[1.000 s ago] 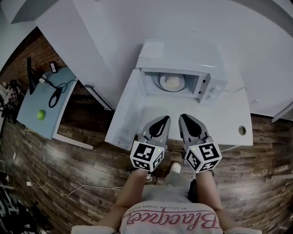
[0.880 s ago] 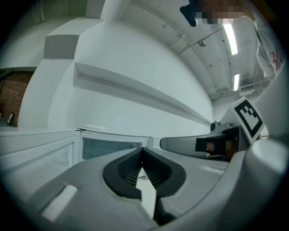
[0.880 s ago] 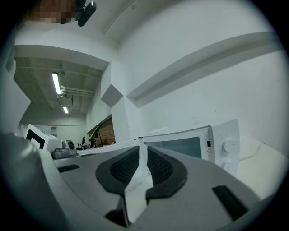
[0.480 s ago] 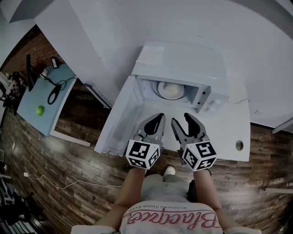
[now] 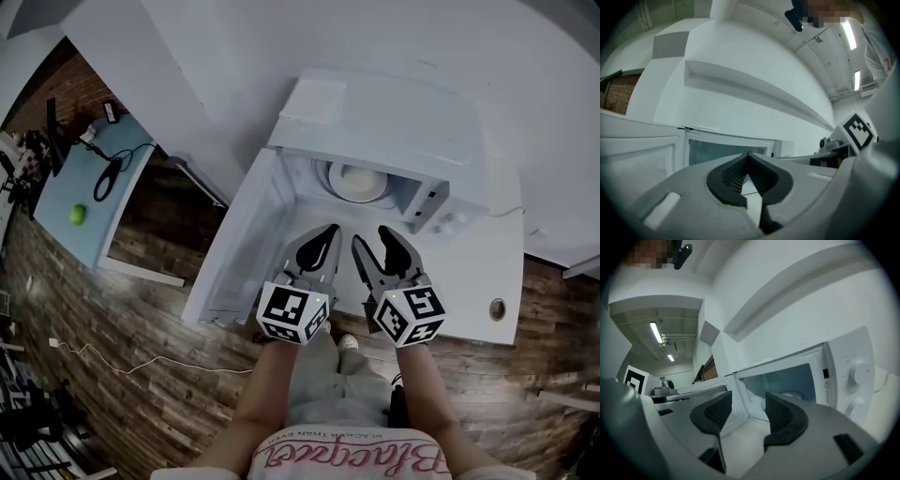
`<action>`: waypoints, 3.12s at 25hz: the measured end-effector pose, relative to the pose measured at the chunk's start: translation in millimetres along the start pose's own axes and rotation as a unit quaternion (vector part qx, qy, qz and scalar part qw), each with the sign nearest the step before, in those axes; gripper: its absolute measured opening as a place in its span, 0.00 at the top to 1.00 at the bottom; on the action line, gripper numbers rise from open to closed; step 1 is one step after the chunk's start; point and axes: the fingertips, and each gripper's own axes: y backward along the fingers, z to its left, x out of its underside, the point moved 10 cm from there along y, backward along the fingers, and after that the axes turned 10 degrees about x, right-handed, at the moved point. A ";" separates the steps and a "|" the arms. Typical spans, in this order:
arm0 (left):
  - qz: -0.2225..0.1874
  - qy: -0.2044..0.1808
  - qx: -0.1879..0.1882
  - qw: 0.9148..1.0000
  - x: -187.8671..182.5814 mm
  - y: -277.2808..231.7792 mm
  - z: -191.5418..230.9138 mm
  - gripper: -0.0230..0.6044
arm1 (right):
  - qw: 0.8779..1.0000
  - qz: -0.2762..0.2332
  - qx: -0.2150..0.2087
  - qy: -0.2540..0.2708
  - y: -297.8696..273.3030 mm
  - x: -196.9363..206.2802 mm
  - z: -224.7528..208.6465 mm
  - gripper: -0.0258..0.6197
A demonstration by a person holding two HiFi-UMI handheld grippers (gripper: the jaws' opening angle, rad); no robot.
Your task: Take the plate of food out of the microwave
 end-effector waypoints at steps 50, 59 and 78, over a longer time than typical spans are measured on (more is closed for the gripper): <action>0.031 0.037 0.036 0.998 30.3 -57.6 111.6 0.96 | 0.762 0.130 0.301 -0.559 -161.6 100.5 -59.6 0.54; 0.031 0.037 0.023 0.999 32.8 -54.6 113.2 0.96 | 0.773 0.138 0.270 -0.558 -149.6 91.9 -59.3 0.77; 0.031 0.028 0.026 0.999 32.1 -50.7 101.1 0.96 | 0.777 0.101 0.180 -0.595 -136.0 93.9 -62.9 0.92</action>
